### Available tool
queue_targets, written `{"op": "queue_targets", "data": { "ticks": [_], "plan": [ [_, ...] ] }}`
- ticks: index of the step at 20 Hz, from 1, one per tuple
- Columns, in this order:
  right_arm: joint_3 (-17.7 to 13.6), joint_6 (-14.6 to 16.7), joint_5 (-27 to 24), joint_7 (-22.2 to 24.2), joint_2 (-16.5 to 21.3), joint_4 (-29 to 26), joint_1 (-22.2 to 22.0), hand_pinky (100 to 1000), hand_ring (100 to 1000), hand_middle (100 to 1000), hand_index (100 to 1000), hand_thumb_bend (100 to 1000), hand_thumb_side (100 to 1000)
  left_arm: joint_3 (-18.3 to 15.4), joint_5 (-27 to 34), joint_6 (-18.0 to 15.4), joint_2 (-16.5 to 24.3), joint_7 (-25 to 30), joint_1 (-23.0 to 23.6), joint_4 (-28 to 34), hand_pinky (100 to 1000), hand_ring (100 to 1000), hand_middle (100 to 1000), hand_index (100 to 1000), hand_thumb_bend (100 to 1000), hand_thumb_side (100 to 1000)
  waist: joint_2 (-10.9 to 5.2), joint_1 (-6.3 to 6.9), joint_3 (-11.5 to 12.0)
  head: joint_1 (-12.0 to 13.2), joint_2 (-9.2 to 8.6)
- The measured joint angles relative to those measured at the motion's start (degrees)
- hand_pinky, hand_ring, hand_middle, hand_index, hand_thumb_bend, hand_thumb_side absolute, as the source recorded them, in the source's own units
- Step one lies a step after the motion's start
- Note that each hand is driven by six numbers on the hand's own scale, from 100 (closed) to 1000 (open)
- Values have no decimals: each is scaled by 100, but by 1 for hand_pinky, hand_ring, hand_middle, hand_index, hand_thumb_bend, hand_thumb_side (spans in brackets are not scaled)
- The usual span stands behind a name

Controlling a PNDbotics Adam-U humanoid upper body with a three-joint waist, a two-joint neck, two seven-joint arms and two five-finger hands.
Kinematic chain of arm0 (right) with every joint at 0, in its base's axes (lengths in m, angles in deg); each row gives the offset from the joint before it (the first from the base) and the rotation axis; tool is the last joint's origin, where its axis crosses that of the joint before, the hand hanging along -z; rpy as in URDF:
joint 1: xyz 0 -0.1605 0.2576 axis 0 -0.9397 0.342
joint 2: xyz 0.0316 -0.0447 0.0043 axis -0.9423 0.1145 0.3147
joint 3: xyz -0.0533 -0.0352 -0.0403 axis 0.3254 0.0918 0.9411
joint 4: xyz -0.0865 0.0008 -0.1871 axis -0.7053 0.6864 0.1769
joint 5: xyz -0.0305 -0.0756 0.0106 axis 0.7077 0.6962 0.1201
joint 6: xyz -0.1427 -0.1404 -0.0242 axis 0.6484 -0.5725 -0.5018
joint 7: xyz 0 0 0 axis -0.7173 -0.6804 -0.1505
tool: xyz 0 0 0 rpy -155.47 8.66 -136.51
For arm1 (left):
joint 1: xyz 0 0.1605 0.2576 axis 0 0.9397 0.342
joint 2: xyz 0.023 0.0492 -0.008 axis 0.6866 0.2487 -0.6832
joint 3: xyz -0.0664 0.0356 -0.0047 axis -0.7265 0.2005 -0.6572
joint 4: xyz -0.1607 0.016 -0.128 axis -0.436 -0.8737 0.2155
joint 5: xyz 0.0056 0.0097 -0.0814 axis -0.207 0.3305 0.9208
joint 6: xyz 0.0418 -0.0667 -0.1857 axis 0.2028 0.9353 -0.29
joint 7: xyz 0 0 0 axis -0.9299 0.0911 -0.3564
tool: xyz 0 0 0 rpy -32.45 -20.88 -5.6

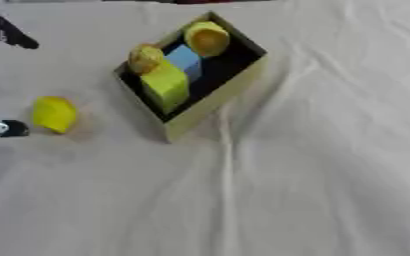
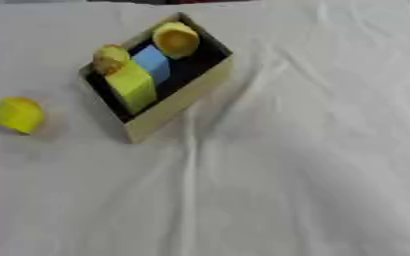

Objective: Pick up objects on the table and place them in the box.

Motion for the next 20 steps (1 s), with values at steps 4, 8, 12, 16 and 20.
{"op": "queue_targets", "data": {
  "ticks": [4,8,12,16,20],
  "plan": [
    [0,-1,0,2,-15,0,-1,856,791,594,740,100,471,45,-153,-46,-6,-45,0,-97,797,788,746,871,682,365,0,-22,5,12,0],
    [0,-8,0,9,-25,0,-1,857,792,593,740,100,473,110,-273,-67,-77,-199,-2,-255,792,783,745,867,650,369,1,-25,6,19,0],
    [2,-17,0,20,-34,0,-2,857,792,593,740,100,474,206,-423,-87,-221,-375,-2,-452,787,777,741,862,635,364,5,-28,2,23,-1],
    [3,-22,0,27,-72,0,-2,858,792,592,740,100,475,328,-518,-133,-364,-462,-16,-698,785,774,737,859,635,361,8,-53,-7,31,-3],
    [4,-29,0,36,-77,0,-1,858,793,592,739,100,476,429,-556,-189,-489,-481,-75,-913,783,772,736,859,631,353,19,-59,-16,55,-15]
  ]
}}
